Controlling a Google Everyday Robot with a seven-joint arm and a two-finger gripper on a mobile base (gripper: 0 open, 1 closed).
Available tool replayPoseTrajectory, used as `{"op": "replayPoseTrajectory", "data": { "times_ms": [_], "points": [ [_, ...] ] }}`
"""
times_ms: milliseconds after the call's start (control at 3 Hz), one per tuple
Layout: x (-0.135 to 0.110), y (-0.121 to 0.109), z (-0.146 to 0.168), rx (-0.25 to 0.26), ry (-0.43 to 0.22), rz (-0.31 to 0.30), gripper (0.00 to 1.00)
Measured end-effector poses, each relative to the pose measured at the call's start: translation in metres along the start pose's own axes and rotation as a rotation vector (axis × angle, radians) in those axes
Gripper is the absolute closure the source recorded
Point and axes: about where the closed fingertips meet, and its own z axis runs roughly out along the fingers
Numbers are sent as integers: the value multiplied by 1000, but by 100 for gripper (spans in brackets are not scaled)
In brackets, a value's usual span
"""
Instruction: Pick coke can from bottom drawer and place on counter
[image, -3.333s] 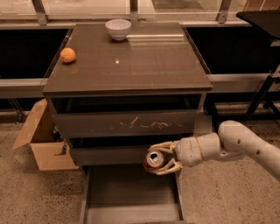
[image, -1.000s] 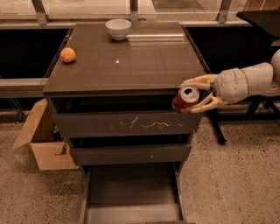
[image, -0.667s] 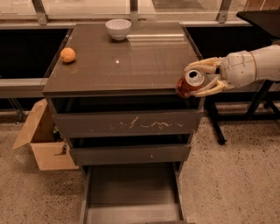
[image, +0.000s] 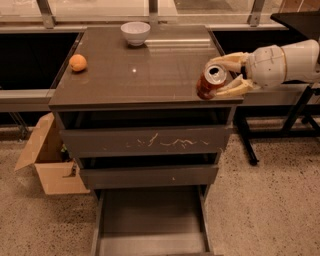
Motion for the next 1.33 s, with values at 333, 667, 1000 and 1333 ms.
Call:
{"op": "replayPoseTrajectory", "data": {
  "times_ms": [333,667,1000,1333],
  "points": [
    [-22,-37,12,106,35,109,100],
    [-18,-54,25,202,57,254,100],
    [-18,-55,25,202,57,254,100],
    [-10,-65,26,254,47,318,100]
  ]
}}
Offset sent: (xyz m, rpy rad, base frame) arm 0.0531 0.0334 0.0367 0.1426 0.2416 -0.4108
